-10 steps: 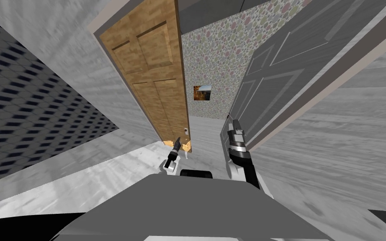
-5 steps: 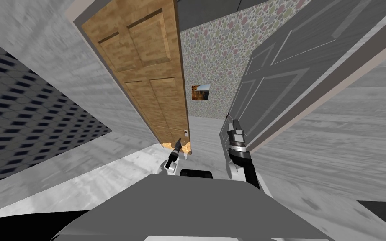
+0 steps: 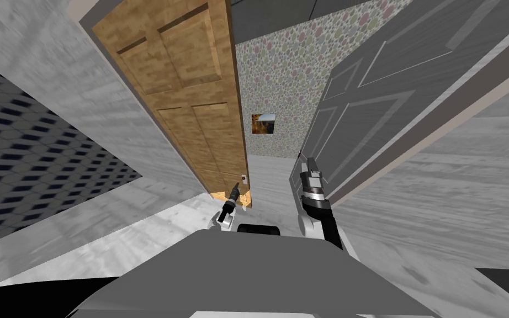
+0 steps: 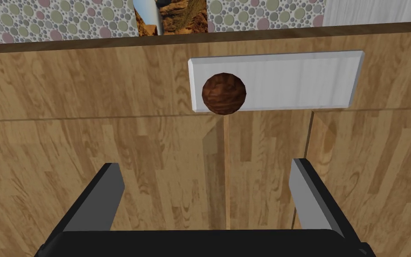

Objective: Push the door open

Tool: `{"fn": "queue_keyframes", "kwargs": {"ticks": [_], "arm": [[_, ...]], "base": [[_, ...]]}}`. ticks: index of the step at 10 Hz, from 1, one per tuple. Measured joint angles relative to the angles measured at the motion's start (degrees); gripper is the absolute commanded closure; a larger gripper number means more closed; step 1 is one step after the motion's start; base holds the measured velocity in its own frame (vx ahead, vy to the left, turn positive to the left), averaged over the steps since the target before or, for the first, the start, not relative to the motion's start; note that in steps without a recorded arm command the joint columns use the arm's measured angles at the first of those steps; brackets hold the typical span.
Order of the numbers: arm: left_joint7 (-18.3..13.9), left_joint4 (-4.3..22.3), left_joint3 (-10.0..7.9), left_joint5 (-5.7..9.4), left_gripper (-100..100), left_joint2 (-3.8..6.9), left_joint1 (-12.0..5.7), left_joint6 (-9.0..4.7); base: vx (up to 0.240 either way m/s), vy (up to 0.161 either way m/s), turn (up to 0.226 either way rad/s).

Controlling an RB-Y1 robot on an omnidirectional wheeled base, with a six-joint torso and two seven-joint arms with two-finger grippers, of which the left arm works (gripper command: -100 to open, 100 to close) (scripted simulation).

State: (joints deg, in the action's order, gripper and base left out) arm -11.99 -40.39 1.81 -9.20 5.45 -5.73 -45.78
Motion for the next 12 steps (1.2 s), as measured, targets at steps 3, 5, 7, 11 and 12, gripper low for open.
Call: {"fn": "queue_keyframes", "kwargs": {"ticks": [3, 5, 7, 11, 12], "arm": [[0.5, 0.4, -0.36, 0.26, -100, -0.24, -0.13, -0.19], [0.8, 0.8, -0.59, 0.42, -100, -0.46, -0.21, -0.33], [0.9, 0.8, -0.65, 0.49, 100, -0.66, -0.19, -0.48], [1.0, 0.9, -0.68, 0.48, 100, -0.59, -0.22, -0.27], [1.0, 0.9, -0.67, 0.47, 100, -0.6, -0.17, -0.25]], "base": [[0.187, -0.026, -0.03], [0.189, -0.02, -0.024], [0.03, -0.002, 0.002], [-0.015, 0.001, -0.002], [0.0, 0.0, 0.0]]}}
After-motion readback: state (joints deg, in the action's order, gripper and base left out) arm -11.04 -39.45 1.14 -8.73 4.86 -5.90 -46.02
